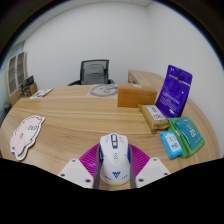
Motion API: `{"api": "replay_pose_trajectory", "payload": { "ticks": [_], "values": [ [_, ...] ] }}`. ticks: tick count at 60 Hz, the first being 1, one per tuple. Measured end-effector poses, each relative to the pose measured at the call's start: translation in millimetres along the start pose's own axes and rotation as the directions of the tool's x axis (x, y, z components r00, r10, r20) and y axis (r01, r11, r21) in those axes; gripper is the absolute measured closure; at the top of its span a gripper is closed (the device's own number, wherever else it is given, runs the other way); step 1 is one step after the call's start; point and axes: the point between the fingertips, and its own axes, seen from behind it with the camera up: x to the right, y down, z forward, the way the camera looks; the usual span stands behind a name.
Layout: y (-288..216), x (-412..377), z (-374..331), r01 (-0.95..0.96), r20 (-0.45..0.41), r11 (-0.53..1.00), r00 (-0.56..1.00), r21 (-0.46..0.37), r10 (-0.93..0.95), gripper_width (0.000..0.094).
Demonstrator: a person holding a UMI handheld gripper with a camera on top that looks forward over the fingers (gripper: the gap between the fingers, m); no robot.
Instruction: Arrange mouse
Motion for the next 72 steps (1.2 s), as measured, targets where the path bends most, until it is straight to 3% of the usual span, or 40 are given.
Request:
{"api": "replay_pose_trajectory", "payload": {
  "ticks": [4, 11, 17, 25, 34, 38, 47, 48, 49, 51, 54, 72],
  "values": [
    [-7, -19, -5, -0.025, 0.006, 0.999, 1.0, -0.036, 0.025, 0.0573],
    [-60, -102, -21, -0.034, 0.044, 0.998, 0.999, 0.054, 0.032, 0.0574],
    [-84, -189, -18, -0.087, 0.079, 0.994, 0.994, 0.068, 0.081, 0.0575],
    [-68, -281, 6, -0.104, 0.056, 0.995, 0.993, -0.001, 0.104, 0.0575],
    [-36, -326, 27, -0.121, 0.004, 0.987, 0.992, -0.102, 0.122, 0.0572],
    [-37, -324, 30, -0.09, -0.037, 0.993, 0.996, -0.081, 0.087, 0.0569],
    [-35, -326, 29, -0.053, -0.05, 0.991, 0.998, -0.123, 0.048, 0.0394],
    [-34, -327, 28, -0.057, -0.046, 0.99, 0.998, -0.131, 0.051, 0.0331],
    [-32, -328, 26, -0.059, -0.041, 0.988, 0.998, -0.142, 0.054, 0.0209],
    [-34, -328, 22, -0.058, -0.033, 0.989, 0.998, -0.139, 0.053, 0.0084],
    [-38, -327, 10, -0.066, -0.041, 0.991, 0.997, -0.116, 0.062, 0.0117],
    [-35, -346, -106, -0.156, 0.019, 0.987, 0.988, -0.031, 0.156, 0.0107]
  ]
}}
